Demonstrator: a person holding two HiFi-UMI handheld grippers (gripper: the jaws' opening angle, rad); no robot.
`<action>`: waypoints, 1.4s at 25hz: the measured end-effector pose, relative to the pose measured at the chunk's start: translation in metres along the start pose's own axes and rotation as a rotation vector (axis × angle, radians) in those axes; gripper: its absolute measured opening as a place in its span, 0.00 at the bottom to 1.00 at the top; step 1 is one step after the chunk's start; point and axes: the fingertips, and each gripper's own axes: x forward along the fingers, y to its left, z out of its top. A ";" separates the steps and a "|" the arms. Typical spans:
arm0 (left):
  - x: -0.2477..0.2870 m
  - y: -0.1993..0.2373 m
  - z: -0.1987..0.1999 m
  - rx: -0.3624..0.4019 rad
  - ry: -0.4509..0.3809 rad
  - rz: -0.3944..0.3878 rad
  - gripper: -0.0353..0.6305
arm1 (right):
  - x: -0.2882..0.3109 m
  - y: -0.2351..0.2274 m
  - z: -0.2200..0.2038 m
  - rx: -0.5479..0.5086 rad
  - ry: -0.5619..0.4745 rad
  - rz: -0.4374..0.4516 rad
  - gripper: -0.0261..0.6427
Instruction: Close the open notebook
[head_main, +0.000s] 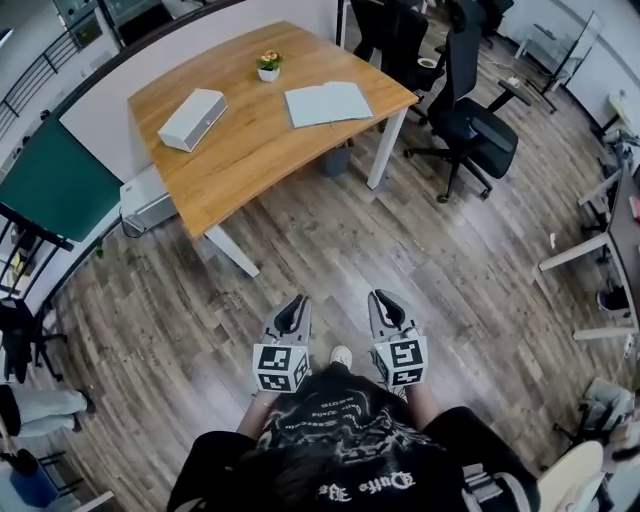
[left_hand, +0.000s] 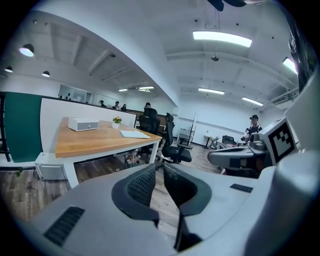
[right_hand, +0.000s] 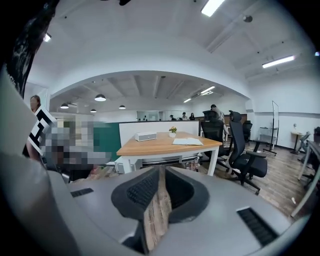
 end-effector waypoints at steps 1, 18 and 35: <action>0.000 -0.001 0.002 0.001 -0.012 -0.002 0.15 | 0.000 -0.001 -0.001 0.007 0.001 0.011 0.18; 0.027 -0.023 -0.010 0.015 -0.002 -0.002 0.53 | 0.008 -0.047 -0.015 0.045 0.017 0.012 0.51; 0.133 0.039 0.043 0.008 0.006 -0.134 0.53 | 0.104 -0.079 0.014 0.049 0.070 -0.093 0.49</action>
